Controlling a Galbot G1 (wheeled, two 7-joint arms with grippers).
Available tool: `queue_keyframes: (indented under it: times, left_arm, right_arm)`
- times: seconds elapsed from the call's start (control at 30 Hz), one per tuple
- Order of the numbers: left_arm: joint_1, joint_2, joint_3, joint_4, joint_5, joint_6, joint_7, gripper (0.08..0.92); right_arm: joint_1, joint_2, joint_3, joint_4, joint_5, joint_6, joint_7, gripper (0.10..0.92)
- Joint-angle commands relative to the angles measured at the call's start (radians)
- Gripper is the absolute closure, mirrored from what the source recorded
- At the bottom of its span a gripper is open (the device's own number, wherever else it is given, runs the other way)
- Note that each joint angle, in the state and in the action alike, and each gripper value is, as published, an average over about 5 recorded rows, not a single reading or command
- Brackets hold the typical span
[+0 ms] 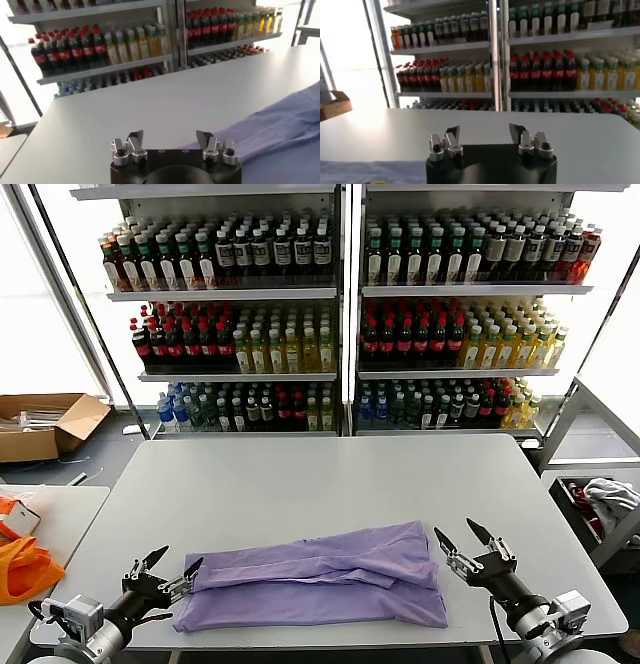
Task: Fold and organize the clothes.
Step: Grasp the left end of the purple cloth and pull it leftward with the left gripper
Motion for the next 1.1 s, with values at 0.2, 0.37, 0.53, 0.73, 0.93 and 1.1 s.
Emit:
queue_keyframes:
  times: [0.2,0.37,0.53,0.73,0.93,1.1]
  left_arm:
    - [-0.010,-0.250,0.238,0.016,0.137,-0.042,-0.401,0.183]
    - [-0.007,-0.267,0.283,0.037,0.135,-0.022,-0.439,0.177]
    - [-0.010,-0.280,0.309,0.069,0.125,-0.016,-0.453,0.201]
    - [-0.019,-0.286,0.318,0.076,0.104,-0.012,-0.450,0.362]
    - [-0.017,-0.291,0.307,0.073,0.088,-0.014,-0.441,0.535]
    - [-0.030,-0.286,0.246,0.054,0.050,-0.013,-0.423,0.674]
  right_arm:
    - [-0.038,0.057,0.017,-0.009,-0.069,0.169,-0.017,0.204]
    - [-0.042,0.056,0.015,-0.009,-0.066,0.172,-0.017,0.203]
    - [-0.050,0.056,0.013,-0.007,-0.065,0.173,-0.017,0.203]
    - [-0.050,0.053,0.016,-0.005,-0.058,0.173,-0.017,0.203]
    - [-0.049,0.053,0.008,-0.007,-0.055,0.175,-0.017,0.203]
    - [-0.045,0.048,0.000,-0.005,-0.054,0.172,-0.017,0.203]
